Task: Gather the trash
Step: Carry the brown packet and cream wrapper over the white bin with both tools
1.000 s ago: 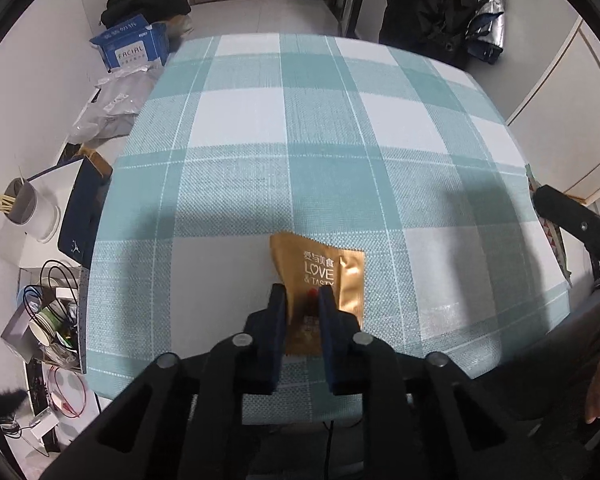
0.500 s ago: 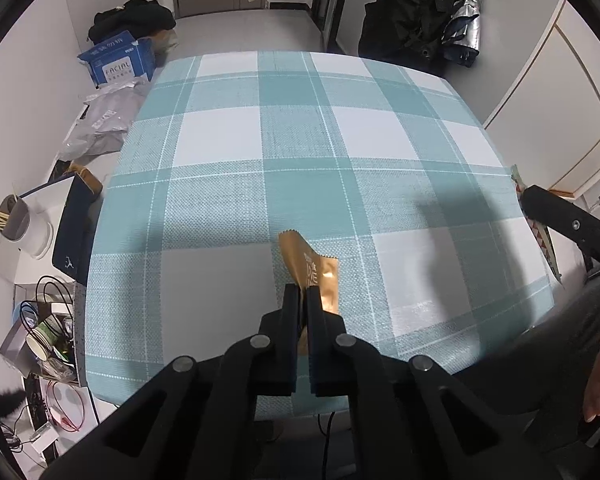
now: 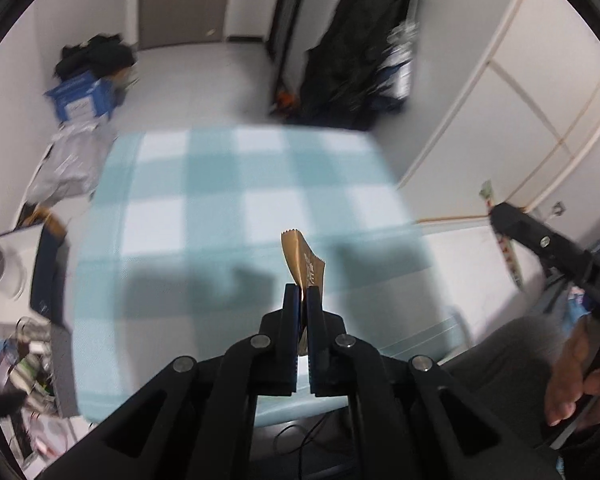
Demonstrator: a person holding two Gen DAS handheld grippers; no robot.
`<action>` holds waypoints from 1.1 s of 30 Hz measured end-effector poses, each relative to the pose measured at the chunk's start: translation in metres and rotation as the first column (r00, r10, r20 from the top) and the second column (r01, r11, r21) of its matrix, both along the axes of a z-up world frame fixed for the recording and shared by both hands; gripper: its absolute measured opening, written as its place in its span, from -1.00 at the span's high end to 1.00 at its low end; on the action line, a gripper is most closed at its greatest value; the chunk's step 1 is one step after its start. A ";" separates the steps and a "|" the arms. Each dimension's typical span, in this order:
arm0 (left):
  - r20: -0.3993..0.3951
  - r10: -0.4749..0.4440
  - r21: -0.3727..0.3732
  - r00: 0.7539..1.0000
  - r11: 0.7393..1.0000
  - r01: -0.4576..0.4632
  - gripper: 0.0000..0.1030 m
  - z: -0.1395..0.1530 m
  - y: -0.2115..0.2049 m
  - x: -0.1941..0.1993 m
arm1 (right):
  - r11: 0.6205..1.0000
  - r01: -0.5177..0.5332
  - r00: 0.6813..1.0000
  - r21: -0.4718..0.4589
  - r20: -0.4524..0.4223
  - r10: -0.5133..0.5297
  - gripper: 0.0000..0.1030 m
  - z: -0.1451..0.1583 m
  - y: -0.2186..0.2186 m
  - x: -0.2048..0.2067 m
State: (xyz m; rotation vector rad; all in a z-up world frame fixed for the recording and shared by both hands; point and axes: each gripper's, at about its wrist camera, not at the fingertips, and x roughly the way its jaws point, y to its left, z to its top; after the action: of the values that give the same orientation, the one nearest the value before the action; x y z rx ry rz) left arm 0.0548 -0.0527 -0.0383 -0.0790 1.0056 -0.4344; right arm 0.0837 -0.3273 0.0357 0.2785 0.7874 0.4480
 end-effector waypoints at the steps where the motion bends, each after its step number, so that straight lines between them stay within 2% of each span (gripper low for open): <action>1: 0.013 -0.024 -0.017 1.000 1.000 0.024 1.00 0.009 -0.009 0.000 | 1.000 0.016 1.000 0.009 0.017 -0.017 0.64 0.010 -0.011 -0.003; 4: 0.073 -0.091 -0.059 0.993 0.994 0.096 1.00 0.038 -0.042 -0.002 | 0.995 0.085 0.994 0.045 0.067 -0.088 0.64 0.038 -0.051 -0.014; 8: 0.114 -0.203 -0.113 0.972 0.970 0.216 1.00 0.067 -0.094 -0.002 | 0.978 0.193 0.976 0.082 0.091 -0.200 0.64 0.059 -0.110 -0.029; 12: 0.128 -0.304 -0.133 0.944 0.938 0.320 1.00 0.081 -0.147 0.000 | 0.951 0.299 0.947 0.081 0.095 -0.306 0.64 0.064 -0.162 -0.045; 15: 0.120 -0.391 -0.120 0.913 0.907 0.404 1.00 0.080 -0.190 0.000 | 0.923 0.380 0.919 0.066 0.082 -0.385 0.64 0.057 -0.200 -0.058; 19: 0.070 -0.505 -0.079 0.860 0.857 0.509 1.00 0.066 -0.244 -0.009 | 0.879 0.474 0.879 0.051 0.037 -0.476 0.64 0.033 -0.243 -0.070; 23: -0.067 -0.586 -0.067 0.807 0.810 0.582 1.00 0.024 -0.291 -0.010 | 0.836 0.546 0.837 0.056 -0.070 -0.542 0.64 -0.012 -0.279 -0.079; 25: -0.131 -0.602 -0.057 0.787 0.797 0.601 1.00 0.005 -0.307 -0.009 | 0.819 0.571 0.816 0.059 -0.147 -0.559 0.64 -0.042 -0.293 -0.079; 29: -0.236 -0.626 0.006 0.743 0.764 0.645 1.00 -0.032 -0.334 -0.009 | 0.799 0.600 0.785 0.046 -0.227 -0.576 0.64 -0.083 -0.307 -0.080; 33: -0.331 -0.630 0.028 0.703 0.738 0.674 1.00 -0.058 -0.345 -0.013 | 0.774 0.632 0.742 0.032 -0.311 -0.594 0.64 -0.127 -0.319 -0.084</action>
State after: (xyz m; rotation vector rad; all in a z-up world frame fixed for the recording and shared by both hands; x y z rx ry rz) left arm 0.0419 -0.3974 -0.0961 0.3788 1.3622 -1.0288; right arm 0.0000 -0.6461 -0.0908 0.7216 0.8922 -0.1812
